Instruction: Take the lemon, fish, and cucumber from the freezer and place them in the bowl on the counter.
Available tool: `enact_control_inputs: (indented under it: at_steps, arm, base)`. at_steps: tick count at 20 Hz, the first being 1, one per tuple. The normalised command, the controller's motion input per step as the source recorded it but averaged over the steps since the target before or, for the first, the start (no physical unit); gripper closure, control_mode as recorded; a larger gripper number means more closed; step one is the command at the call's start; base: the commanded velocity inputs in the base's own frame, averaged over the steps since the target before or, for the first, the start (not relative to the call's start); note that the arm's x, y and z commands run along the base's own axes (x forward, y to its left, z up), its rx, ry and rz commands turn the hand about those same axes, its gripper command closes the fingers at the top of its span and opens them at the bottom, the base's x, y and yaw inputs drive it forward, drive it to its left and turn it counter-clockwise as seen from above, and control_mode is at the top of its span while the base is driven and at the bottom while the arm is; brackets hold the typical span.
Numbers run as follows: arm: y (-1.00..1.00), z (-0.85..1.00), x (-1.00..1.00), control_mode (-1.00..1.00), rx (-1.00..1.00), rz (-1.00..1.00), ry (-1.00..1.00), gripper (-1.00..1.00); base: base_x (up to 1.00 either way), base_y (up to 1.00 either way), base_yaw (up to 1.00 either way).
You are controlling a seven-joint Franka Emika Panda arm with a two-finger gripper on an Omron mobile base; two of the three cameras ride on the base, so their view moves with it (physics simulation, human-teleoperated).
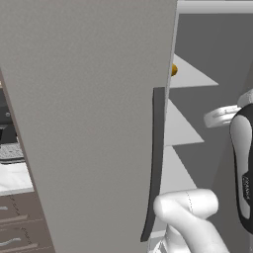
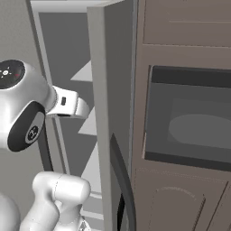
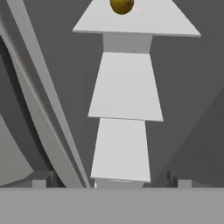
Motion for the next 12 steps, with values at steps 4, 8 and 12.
enact_control_inputs:
  at_steps: [4,8,12]
  arm:
    - [0.0,0.28,0.15,-1.0,0.0,0.0,0.0,-1.0]
    - [0.0,0.09,0.34,-1.0,0.0,0.01,-0.07,-1.0]
    - [0.0,0.0,0.45,-1.0,0.01,0.08,-0.29,-1.0]
  base:
    - [0.0,0.0,0.0]
    - [0.0,0.0,0.0]
    - [0.0,0.0,0.0]
